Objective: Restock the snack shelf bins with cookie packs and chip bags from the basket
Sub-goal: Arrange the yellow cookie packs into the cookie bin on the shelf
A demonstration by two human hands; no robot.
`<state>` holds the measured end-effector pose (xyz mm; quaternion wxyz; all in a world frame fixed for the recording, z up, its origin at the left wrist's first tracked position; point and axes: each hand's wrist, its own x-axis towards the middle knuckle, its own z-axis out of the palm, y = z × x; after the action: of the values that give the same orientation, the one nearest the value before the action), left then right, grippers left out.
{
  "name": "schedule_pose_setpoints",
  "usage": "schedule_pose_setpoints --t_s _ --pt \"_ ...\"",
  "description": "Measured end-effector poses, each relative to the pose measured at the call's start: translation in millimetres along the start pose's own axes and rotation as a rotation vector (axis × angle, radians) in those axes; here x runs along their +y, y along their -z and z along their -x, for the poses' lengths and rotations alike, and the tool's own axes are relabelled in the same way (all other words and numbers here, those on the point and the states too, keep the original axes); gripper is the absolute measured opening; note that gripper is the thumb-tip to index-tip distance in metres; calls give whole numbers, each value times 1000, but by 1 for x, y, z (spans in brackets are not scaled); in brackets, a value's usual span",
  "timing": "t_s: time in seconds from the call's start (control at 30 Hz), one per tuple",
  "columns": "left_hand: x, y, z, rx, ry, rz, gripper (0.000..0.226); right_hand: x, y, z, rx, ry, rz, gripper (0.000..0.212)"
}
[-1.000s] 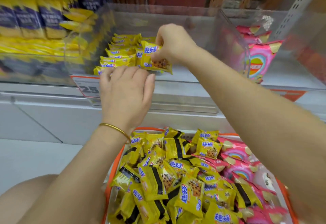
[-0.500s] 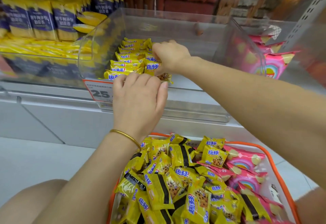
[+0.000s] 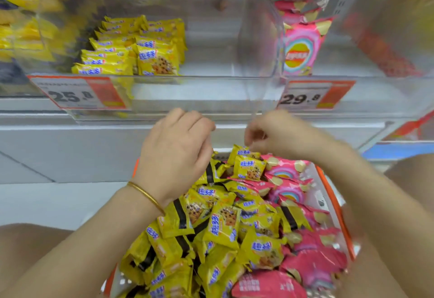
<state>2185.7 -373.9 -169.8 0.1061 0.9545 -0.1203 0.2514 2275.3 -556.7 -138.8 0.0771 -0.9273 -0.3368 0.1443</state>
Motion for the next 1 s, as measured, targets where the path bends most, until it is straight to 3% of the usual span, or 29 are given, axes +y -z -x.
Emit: schedule_pose_setpoints --t_s 0.13,0.27,0.4,0.6,0.7,0.9,1.0 --pt "9 -20 1 -120 -16 25 29 54 -90 -27 -120 -234 -58 31" --pt "10 -32 1 -177 0 39 30 65 -140 -37 -30 -280 -59 44" --pt "8 -34 -1 -153 -33 33 28 65 -141 -33 -47 -288 -26 39" --pt "7 -7 -17 230 -103 -88 21 24 -69 -4 -8 -147 222 30" --pt "-7 11 -25 354 25 -150 22 -17 -9 20 75 -31 68 25" --pt "-44 31 -28 361 321 -190 25 -71 81 -10 526 135 -227 22" --pt "-50 30 -26 266 357 -205 34 -82 97 -74 591 75 -272 22"
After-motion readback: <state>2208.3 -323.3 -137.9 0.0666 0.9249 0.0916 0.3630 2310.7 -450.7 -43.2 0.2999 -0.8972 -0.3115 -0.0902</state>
